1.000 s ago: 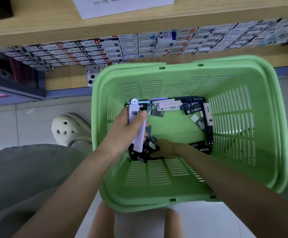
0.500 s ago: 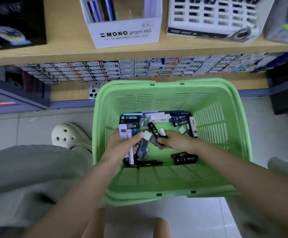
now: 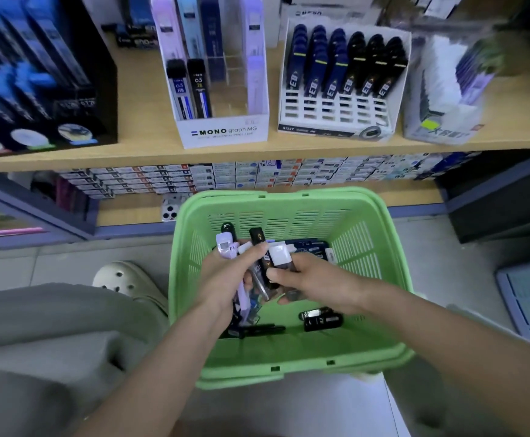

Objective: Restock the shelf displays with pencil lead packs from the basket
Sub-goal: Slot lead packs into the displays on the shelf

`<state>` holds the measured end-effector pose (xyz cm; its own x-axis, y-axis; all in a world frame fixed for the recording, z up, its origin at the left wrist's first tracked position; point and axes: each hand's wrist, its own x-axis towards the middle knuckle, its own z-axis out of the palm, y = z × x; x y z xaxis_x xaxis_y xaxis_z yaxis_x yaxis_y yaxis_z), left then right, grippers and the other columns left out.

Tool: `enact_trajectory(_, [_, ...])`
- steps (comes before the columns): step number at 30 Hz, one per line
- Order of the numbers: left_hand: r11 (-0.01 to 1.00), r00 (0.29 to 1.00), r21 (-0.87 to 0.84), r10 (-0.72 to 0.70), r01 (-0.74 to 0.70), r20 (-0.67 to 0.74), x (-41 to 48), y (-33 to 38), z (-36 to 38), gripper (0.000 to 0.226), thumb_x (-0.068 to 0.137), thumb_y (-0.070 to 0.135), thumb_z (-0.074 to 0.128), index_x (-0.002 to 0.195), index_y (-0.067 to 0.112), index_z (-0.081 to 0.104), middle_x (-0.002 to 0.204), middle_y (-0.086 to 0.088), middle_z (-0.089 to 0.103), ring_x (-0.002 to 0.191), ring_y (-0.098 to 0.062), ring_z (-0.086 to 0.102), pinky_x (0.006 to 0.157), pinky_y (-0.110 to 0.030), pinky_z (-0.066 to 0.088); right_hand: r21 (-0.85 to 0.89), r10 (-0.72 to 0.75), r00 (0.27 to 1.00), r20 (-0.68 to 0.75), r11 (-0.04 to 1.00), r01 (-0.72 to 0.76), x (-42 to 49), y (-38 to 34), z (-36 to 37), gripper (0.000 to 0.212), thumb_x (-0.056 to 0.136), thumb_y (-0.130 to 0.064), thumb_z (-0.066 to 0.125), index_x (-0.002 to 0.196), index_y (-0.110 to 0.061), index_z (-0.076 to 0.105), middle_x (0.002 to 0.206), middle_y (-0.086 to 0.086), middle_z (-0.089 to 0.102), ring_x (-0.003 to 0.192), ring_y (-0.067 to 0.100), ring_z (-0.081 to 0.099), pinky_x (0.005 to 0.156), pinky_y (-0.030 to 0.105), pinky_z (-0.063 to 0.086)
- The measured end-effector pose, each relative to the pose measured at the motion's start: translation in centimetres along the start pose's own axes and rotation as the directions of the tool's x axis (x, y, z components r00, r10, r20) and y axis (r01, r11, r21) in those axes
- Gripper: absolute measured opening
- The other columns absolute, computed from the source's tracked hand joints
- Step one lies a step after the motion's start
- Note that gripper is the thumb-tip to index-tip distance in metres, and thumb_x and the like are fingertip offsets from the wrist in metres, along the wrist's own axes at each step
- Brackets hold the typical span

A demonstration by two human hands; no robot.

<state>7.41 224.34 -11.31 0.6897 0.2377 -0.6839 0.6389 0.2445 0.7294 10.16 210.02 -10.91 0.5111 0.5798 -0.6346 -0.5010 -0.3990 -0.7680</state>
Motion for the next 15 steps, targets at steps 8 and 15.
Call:
enact_trajectory(8, [0.992, 0.991, -0.007, 0.123, -0.123, 0.044, -1.9, 4.5, 1.5, 0.026, 0.080, 0.017, 0.073, 0.065, 0.015, 0.052, 0.036, 0.006, 0.043, 0.032, -0.006, 0.038, 0.040, -0.016, 0.037, 0.139, -0.085, 0.944, -0.320, 0.981, 0.136, -4.2, -2.6, -1.9, 0.027, 0.100, -0.026, 0.034, 0.103, -0.002, 0.044, 0.082, 0.008, 0.064, 0.066, 0.015, 0.067, 0.062, 0.025, 0.057])
enact_trajectory(15, [0.968, 0.943, 0.008, 0.243, -0.251, 0.226, -3.6, 9.2, 3.6, 0.022, 0.081, 0.016, 0.072, 0.070, 0.014, 0.052, 0.041, 0.005, 0.042, 0.036, -0.007, 0.039, 0.046, -0.021, 0.036, -0.272, -0.197, 0.813, -0.548, 0.961, 0.050, -8.0, -5.6, -7.2, 0.023, 0.097, -0.027, 0.047, 0.090, -0.013, 0.064, 0.067, -0.002, 0.054, 0.058, 0.013, 0.050, 0.055, 0.020, 0.040])
